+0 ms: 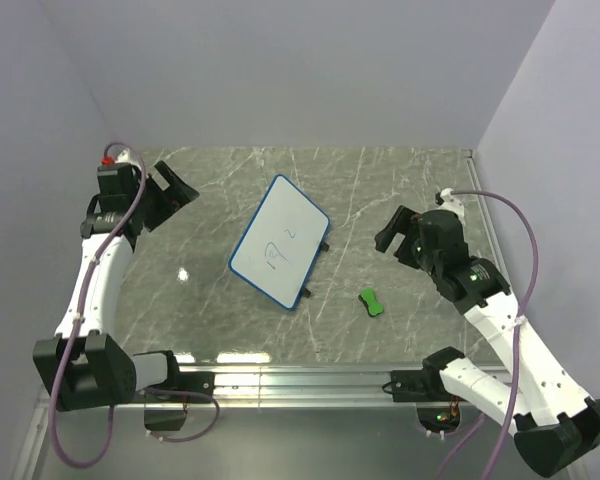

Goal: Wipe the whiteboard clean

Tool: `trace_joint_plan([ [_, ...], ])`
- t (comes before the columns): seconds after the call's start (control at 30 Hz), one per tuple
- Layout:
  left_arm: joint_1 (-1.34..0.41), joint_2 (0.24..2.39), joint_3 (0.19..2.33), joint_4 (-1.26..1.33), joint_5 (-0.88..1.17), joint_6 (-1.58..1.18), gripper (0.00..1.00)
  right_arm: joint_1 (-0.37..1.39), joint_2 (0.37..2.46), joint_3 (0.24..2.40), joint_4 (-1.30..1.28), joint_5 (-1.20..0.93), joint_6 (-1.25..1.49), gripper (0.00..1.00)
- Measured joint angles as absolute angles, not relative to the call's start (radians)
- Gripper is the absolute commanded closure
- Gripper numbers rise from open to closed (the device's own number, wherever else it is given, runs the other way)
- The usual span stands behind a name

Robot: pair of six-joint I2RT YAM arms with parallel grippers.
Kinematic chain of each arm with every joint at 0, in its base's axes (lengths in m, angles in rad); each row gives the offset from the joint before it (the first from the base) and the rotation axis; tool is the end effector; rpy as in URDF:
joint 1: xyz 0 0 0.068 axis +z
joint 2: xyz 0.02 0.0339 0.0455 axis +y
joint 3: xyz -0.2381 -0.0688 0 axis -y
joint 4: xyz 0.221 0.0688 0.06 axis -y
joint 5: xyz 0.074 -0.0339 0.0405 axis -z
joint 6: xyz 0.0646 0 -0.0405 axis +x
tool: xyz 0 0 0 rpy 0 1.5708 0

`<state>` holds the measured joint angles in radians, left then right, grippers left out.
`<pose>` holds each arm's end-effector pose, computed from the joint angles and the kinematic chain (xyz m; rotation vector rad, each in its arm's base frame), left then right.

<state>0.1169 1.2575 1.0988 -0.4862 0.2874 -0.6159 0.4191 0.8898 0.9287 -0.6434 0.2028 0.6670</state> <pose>0.2832 0.0148 0.2826 -0.6525 2.1528 -0.5911 0.1894 0.0701 0.2890 0.3861 2.1550 0.4022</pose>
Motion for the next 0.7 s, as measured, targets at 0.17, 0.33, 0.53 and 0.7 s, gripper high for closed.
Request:
trace_joint_plan([
  [0.17, 0.090, 1.202, 1.143, -0.484, 0.240, -0.612, 0.00, 0.439, 0.925, 0.931, -0.706, 0.192, 0.689, 0.00],
  [0.33, 0.064, 1.193, 1.132, -0.502, 0.202, -0.611, 0.01, 0.511, 1.031, 0.878, -0.758, 0.169, 0.743, 0.00],
  [0.53, 0.026, 1.193, 1.116, -0.514, 0.199, -0.610, 0.01, 0.625, 1.085, 0.767, -0.802, 0.141, 0.820, 0.00],
  [0.7, 0.011, 1.192, 1.113, -0.515, 0.196, -0.609, 0.01, 0.638, 1.158, 0.728, -0.769, 0.139, 0.837, 0.00],
])
